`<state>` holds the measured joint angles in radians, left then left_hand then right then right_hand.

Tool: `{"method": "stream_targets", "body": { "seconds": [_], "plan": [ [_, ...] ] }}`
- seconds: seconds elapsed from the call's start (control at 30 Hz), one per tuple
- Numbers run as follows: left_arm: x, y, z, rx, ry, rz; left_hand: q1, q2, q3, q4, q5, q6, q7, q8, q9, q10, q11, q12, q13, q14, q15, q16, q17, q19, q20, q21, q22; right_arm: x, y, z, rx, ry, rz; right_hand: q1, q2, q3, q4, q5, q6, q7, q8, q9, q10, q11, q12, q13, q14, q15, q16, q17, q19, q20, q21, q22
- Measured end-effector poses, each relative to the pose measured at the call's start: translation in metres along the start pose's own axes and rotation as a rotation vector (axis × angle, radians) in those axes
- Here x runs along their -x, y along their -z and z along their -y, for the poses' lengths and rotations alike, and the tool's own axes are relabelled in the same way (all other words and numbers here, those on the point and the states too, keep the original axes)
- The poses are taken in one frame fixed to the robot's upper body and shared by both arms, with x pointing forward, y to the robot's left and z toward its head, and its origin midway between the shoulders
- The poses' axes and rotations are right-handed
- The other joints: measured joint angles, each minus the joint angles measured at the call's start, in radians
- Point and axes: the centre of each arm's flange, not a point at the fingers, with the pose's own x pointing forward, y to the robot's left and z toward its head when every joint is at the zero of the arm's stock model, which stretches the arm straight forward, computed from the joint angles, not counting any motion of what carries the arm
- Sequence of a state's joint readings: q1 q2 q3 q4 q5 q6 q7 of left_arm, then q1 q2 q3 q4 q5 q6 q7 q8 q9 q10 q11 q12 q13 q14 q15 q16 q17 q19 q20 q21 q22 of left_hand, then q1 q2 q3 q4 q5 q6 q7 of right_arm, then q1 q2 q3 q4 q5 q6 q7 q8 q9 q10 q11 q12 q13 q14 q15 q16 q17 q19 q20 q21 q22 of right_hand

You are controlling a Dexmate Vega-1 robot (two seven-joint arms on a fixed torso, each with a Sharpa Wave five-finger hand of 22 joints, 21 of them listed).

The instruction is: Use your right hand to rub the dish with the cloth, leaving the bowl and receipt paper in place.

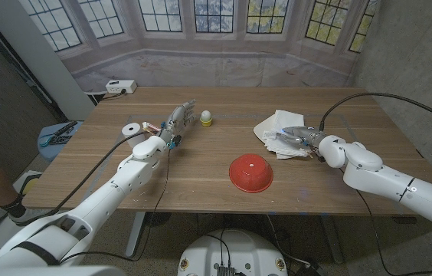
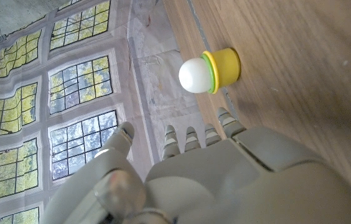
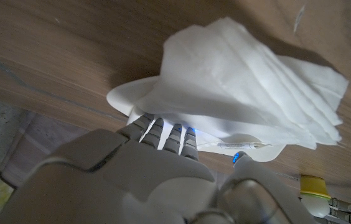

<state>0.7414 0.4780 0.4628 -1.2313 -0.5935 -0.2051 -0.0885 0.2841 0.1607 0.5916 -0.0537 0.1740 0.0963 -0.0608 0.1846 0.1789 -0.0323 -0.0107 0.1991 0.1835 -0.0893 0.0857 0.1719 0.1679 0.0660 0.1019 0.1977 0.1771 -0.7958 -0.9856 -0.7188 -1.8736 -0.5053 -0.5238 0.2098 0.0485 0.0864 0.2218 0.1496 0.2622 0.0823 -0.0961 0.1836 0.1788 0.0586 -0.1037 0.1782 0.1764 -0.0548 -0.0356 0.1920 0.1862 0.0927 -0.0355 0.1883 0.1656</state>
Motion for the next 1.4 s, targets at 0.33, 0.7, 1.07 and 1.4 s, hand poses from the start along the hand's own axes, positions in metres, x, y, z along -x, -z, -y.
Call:
{"method": "stream_targets", "body": {
  "seconds": [0.33,0.7,1.07,1.4],
  "plan": [
    [-0.002,0.0,-0.001,0.001,0.003,0.002,0.0,0.0,0.0,0.0,0.0,0.0,0.0,0.0,0.0,0.0,0.0,0.0,0.0,0.0,0.0,0.0,0.0,0.0,0.0,0.0,0.0,0.001,-0.014,0.002,-0.003,0.002,0.048,0.0,0.0,0.002,-0.002,0.005,0.0,0.0,0.0,0.0,0.003,0.003,0.0,0.001,0.0,0.0,0.0,0.0,0.0,0.0,0.0,0.002],
    [-0.001,0.001,-0.002,0.004,0.002,0.002,0.0,0.0,0.0,0.0,0.0,0.0,0.0,0.0,0.0,0.004,0.004,0.0,0.0,0.0,0.0,0.0,0.0,0.0,0.0,0.0,0.0,0.002,-0.031,0.005,-0.012,0.016,0.102,0.0,0.0,0.002,-0.002,0.005,0.0,0.0,0.0,0.001,0.003,0.003,0.002,0.001,0.005,0.005,0.005,0.0,0.002,0.002,0.001,0.002],
    [-0.001,0.001,-0.005,0.007,-0.002,0.003,0.0,0.0,0.0,0.0,0.0,0.0,0.0,0.0,0.0,0.008,0.0,0.005,0.0,0.0,0.0,0.0,0.0,0.0,0.0,0.0,0.0,0.003,-0.043,0.008,-0.025,0.024,0.142,0.0,0.0,0.006,0.002,0.005,0.0,0.0,0.003,0.001,0.003,0.003,0.002,0.001,0.011,0.0,0.005,0.0,0.01,0.0,0.001,0.002],
    [0.001,0.003,-0.008,0.01,-0.007,0.0,0.0,0.0,0.0,0.0,0.0,0.0,0.0,0.0,0.0,0.007,0.0,0.005,0.0,0.0,0.0,0.0,0.0,0.0,0.0,0.0,0.0,-0.001,-0.056,0.009,-0.048,0.024,0.184,0.0,0.0,0.006,0.002,0.005,0.009,0.002,0.005,0.001,0.003,0.003,0.002,0.001,0.011,0.0,0.005,0.0,0.01,0.0,0.001,0.002]
  ]
}}
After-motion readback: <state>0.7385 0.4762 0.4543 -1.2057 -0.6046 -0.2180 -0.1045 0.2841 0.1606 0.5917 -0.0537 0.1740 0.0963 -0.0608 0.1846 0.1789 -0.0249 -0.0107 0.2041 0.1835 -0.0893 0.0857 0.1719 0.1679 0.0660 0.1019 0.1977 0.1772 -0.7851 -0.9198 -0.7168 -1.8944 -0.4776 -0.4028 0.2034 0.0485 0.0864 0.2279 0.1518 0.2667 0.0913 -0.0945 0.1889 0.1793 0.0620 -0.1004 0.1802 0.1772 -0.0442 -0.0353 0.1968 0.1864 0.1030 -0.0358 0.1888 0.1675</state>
